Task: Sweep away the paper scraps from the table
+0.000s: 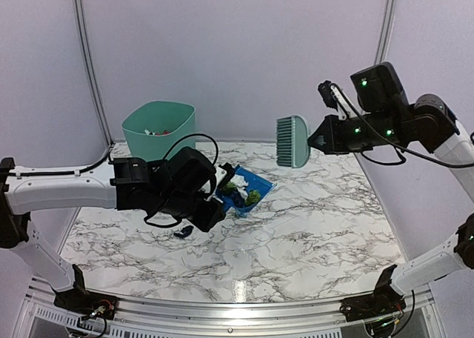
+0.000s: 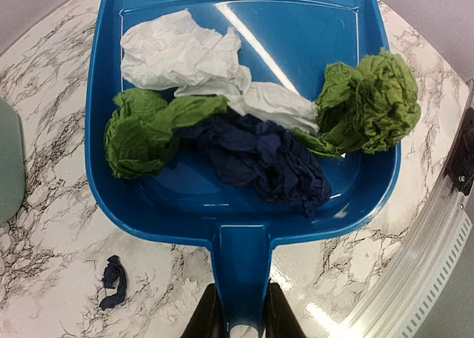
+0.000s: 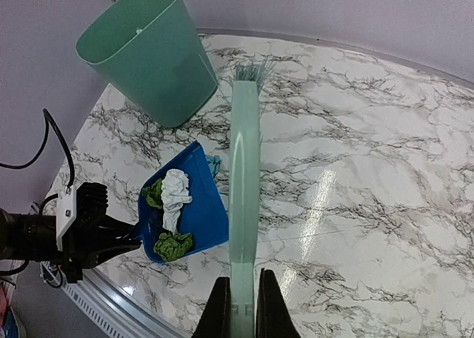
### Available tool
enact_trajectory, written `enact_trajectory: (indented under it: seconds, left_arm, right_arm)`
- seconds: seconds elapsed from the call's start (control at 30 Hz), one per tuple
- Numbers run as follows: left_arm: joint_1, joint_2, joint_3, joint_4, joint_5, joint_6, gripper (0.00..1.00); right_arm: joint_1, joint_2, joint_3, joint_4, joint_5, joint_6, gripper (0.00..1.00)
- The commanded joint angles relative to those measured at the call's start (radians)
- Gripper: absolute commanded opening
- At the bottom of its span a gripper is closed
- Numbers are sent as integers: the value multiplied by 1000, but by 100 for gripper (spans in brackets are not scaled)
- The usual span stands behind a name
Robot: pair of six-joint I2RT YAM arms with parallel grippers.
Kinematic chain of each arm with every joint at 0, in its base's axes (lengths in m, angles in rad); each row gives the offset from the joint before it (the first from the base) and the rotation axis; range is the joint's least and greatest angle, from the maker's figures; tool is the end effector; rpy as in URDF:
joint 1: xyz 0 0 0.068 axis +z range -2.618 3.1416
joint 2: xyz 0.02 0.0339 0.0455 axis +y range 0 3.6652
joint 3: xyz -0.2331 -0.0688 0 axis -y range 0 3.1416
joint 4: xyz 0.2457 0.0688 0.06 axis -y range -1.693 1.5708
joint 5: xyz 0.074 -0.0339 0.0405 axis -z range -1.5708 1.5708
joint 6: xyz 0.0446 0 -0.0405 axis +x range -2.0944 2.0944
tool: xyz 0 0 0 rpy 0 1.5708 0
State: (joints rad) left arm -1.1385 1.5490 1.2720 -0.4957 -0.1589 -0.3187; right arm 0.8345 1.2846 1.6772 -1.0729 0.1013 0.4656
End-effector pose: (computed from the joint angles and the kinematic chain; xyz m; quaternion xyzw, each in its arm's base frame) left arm 0.1540 -0.3168 0.2547 0.3378 0.8547 -0.2033 0.3377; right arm 0.1714 0.1824 0.4121 -0.1439 0.8901 0.2240 0.3701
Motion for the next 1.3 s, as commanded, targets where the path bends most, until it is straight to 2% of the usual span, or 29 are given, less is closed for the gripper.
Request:
enact_trajectory:
  seconds: [0.0, 0.23, 0.67, 0.93, 1.27]
  left_arm:
    - [11, -55, -1, 12, -10, -35, 0]
    - [37, -90, 42, -45, -16, -49, 0]
    - [144, -110, 213, -138, 52, -79, 0]
    - [280, -96, 313, -159, 150, -137, 0]
    - [421, -81, 426, -161, 156, -169, 0]
  right_arm:
    - [-15, -83, -1, 70, 141, 75, 0]
    - [-28, -177, -125, 97, 213, 151, 0]
    - [-29, -189, -209, 155, 186, 228, 0]
    - [-29, -190, -249, 194, 169, 256, 0]
    - [-29, -191, -277, 210, 164, 275, 0]
